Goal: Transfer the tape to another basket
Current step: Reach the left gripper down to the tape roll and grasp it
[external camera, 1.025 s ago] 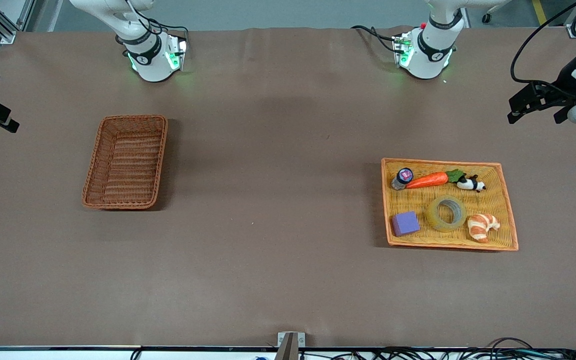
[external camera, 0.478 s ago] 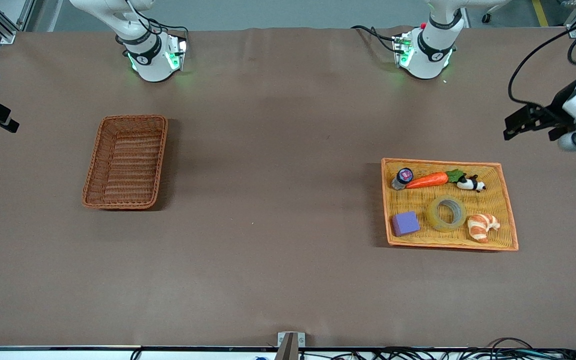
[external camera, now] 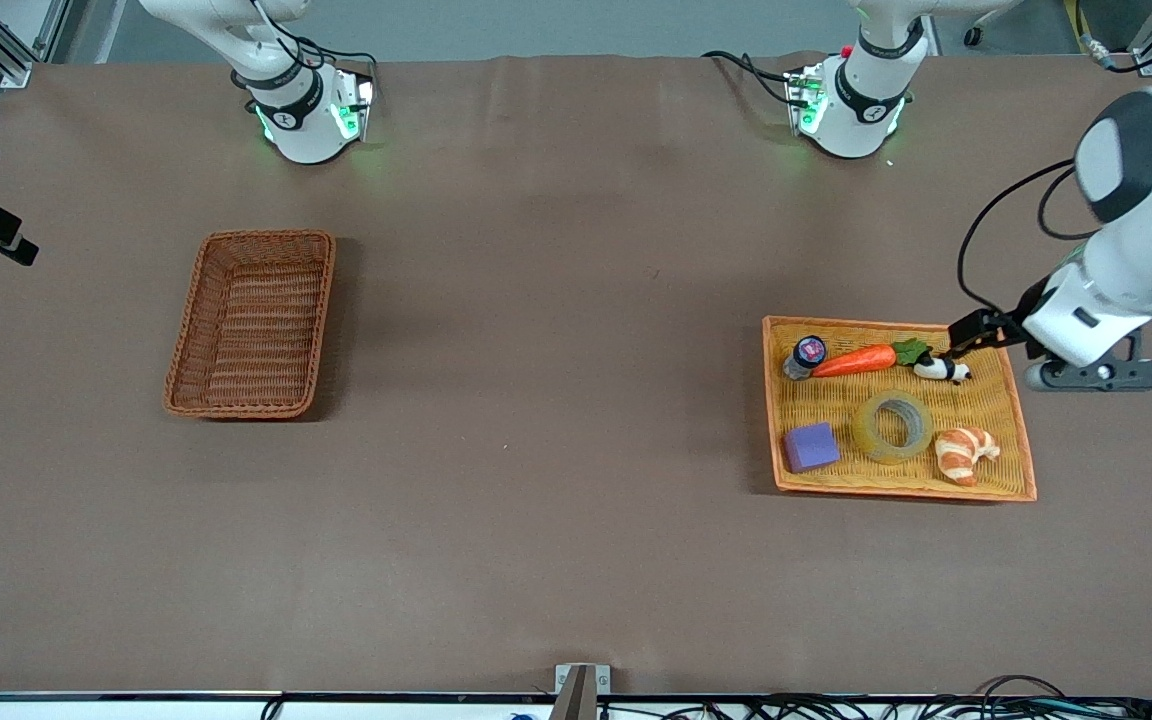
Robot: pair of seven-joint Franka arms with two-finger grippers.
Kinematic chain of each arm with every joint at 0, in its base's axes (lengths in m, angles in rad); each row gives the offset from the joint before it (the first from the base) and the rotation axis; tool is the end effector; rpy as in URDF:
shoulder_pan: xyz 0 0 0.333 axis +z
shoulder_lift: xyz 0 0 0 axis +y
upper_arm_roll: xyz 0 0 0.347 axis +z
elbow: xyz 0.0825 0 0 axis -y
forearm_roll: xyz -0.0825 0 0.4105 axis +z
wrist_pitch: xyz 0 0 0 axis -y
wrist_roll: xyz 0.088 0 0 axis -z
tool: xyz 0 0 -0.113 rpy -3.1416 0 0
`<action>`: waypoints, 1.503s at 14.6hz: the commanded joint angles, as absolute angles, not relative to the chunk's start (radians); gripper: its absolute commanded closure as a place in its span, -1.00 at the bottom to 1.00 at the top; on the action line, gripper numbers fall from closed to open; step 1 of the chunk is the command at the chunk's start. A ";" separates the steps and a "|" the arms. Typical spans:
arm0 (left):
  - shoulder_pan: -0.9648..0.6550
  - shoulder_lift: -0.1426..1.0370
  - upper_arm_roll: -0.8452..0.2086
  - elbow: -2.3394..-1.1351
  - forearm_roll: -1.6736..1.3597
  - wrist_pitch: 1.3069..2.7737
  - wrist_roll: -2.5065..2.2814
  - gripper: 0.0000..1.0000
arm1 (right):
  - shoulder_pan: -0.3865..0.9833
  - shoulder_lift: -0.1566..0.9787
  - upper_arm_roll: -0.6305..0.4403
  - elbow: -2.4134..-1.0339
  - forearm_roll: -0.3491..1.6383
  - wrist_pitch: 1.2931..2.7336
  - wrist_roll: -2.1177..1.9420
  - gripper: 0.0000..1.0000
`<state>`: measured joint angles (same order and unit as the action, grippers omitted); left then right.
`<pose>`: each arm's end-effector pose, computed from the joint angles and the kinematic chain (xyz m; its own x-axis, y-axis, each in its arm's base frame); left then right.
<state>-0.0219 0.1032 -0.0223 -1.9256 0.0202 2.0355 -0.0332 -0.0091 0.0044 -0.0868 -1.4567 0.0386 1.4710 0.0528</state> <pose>0.6107 -0.0254 0.4498 0.9998 -0.0199 0.0072 -0.0198 -0.9997 -0.0156 0.5700 -0.0500 0.6946 0.9895 -0.1443 0.0080 -0.1439 -0.9888 -0.0384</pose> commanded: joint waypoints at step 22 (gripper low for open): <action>0.011 0.448 -0.026 -2.019 0.164 2.499 -0.035 0.73 | -0.017 0.005 -0.087 -1.453 0.040 1.456 0.043 -1.00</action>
